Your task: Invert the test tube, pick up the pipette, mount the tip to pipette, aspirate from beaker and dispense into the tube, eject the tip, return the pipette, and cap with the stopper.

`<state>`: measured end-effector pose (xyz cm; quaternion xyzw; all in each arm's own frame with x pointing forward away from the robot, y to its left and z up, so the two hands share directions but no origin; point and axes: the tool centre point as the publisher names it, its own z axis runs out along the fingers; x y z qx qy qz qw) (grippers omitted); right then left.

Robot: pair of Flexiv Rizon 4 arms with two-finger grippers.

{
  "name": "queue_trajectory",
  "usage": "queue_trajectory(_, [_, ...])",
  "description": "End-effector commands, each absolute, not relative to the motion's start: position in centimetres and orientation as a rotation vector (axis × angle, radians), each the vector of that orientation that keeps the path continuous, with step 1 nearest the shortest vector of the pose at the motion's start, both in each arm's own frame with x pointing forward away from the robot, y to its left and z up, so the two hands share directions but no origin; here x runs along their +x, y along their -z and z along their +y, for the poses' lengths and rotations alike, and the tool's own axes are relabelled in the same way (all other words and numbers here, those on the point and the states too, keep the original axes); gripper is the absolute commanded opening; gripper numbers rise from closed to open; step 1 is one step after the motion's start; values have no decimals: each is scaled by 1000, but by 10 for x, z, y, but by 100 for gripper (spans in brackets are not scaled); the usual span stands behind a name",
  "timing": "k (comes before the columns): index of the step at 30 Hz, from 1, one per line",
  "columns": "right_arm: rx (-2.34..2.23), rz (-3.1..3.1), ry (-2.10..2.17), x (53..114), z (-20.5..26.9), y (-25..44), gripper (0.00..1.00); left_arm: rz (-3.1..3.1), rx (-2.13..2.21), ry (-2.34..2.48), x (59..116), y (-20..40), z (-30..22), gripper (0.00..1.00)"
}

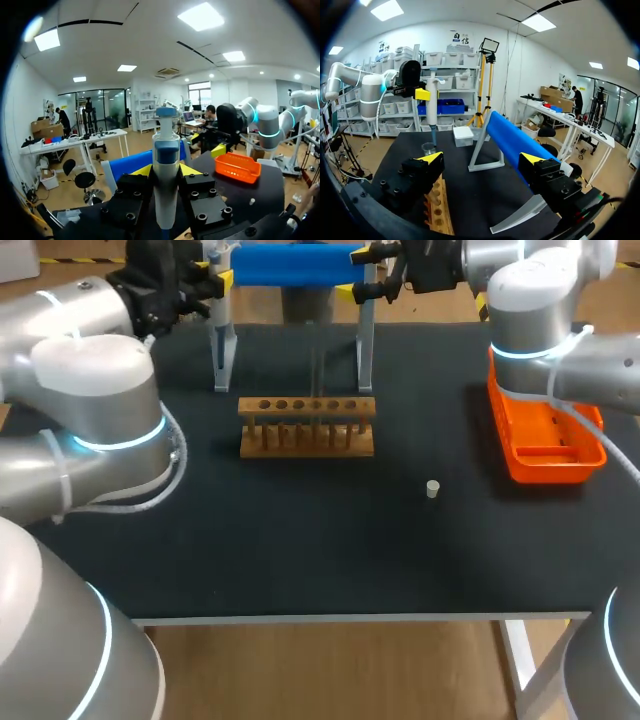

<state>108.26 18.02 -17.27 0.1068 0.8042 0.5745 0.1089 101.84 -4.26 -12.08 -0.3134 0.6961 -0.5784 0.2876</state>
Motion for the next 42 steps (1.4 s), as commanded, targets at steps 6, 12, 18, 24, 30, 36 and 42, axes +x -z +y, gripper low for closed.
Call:
queue_trajectory(6, [314,2368,-1688,1083,180,172,100,1731,-932,1465,1048,127,-62,0])
queue_trajectory(12, [314,2368,-1688,1083,180,172,100,1688,-981,1426,1061,129,-64,0])
queue_trajectory(18, [314,2368,-1688,1083,180,172,100,1648,-1029,1391,1073,130,-64,0])
queue_trajectory(24, [314,2368,-1688,1083,180,172,100,1636,-1048,1377,1081,134,-64,0])
queue_trajectory(30, [314,2368,-1688,1083,180,172,100,1634,-1059,1373,1088,140,-61,0])
queue_trajectory(36, [314,2368,-1688,1083,180,172,100,1632,-1074,1367,1095,146,-57,0])
queue_trajectory(42, [314,2368,-1688,1083,180,172,100,1630,-1090,1353,1104,150,-53,0])
